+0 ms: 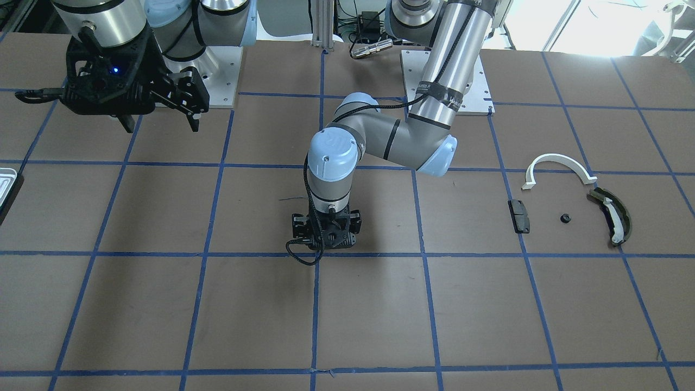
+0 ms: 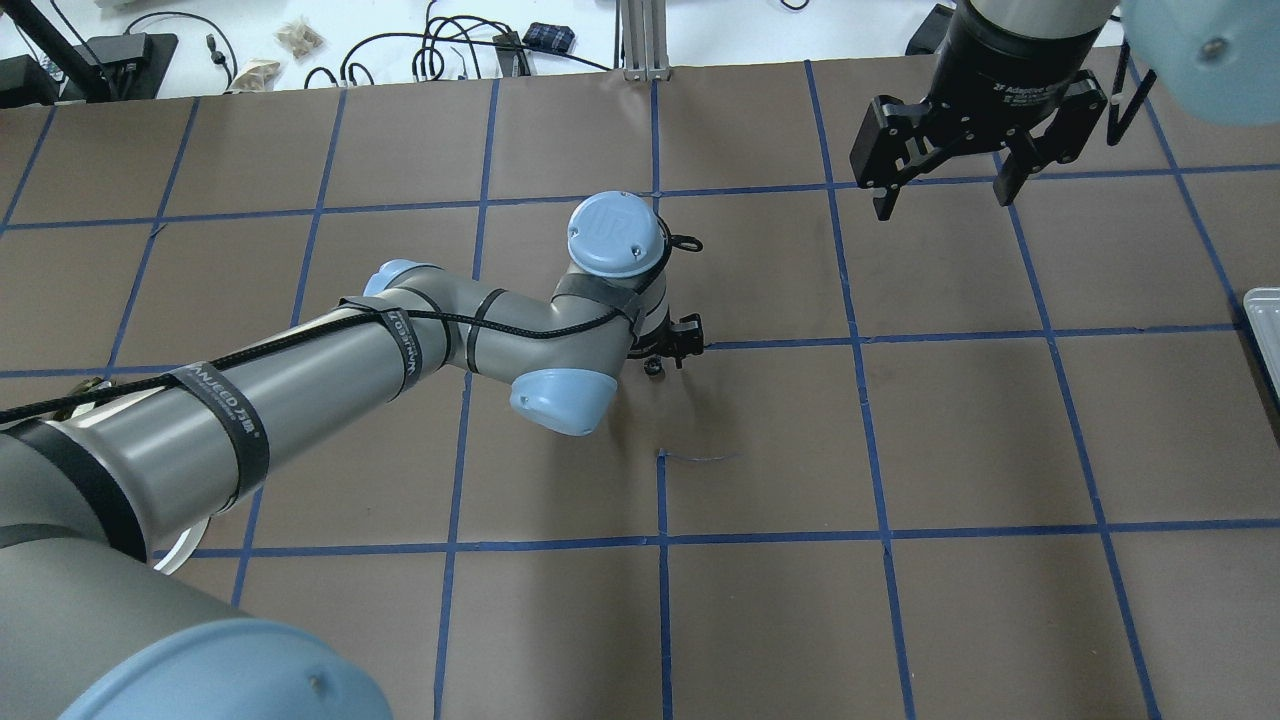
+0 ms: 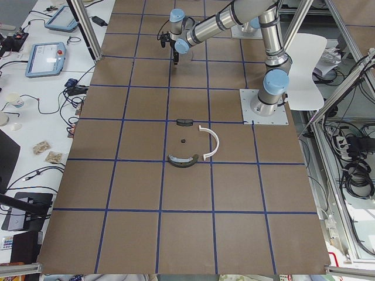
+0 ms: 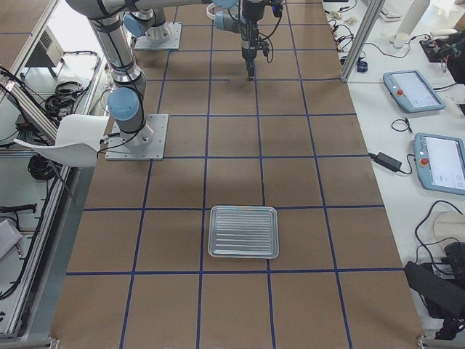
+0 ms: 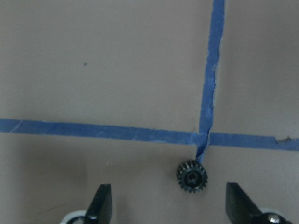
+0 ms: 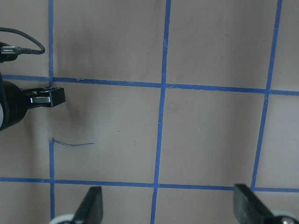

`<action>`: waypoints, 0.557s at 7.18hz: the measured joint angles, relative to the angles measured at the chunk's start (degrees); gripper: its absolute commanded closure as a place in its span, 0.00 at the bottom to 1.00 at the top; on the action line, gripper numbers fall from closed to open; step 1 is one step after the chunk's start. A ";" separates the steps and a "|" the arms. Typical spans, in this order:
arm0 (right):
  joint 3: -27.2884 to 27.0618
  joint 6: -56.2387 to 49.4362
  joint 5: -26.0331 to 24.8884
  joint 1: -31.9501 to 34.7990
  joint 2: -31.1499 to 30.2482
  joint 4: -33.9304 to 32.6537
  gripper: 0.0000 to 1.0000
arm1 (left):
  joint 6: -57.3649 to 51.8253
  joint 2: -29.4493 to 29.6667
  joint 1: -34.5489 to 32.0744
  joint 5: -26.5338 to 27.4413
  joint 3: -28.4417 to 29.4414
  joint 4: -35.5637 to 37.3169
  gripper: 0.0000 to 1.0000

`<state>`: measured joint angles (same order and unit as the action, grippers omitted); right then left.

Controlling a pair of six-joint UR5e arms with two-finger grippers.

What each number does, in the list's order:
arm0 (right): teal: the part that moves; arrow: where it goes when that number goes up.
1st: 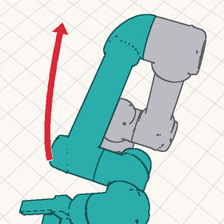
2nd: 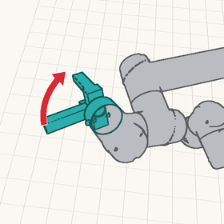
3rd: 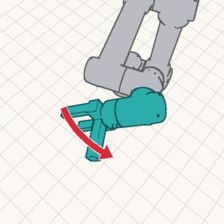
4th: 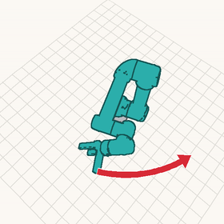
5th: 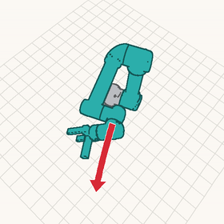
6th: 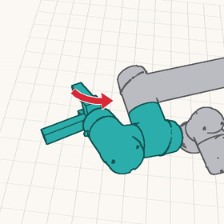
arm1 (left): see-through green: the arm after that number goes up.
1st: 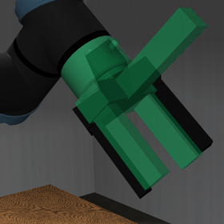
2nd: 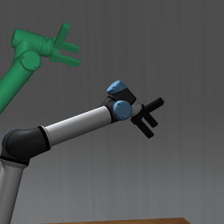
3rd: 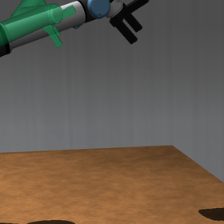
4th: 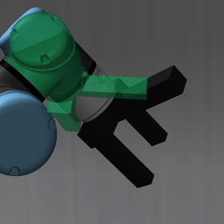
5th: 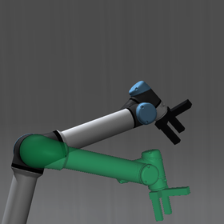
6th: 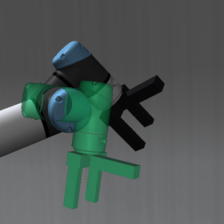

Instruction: Place bearing gear from tray to pile

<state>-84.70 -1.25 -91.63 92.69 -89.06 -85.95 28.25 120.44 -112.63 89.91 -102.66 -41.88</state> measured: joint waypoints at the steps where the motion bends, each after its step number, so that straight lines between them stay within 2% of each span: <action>1: -0.88 -0.04 -0.15 0.02 -0.72 -1.31 0.00 | 0.42 0.71 -0.36 0.05 0.13 0.93 0.59; 2: -1.21 -0.30 -0.47 0.12 -1.19 -1.79 0.00 | 0.62 1.09 -0.60 0.04 0.18 1.23 0.89; 4: -1.39 -3.30 -0.86 0.20 -1.48 -2.06 0.00 | 0.93 1.25 -1.10 0.03 0.16 0.86 1.00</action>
<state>-86.09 -4.55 -92.49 92.89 -90.54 -88.01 29.18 121.69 -113.73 89.94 -102.50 -41.02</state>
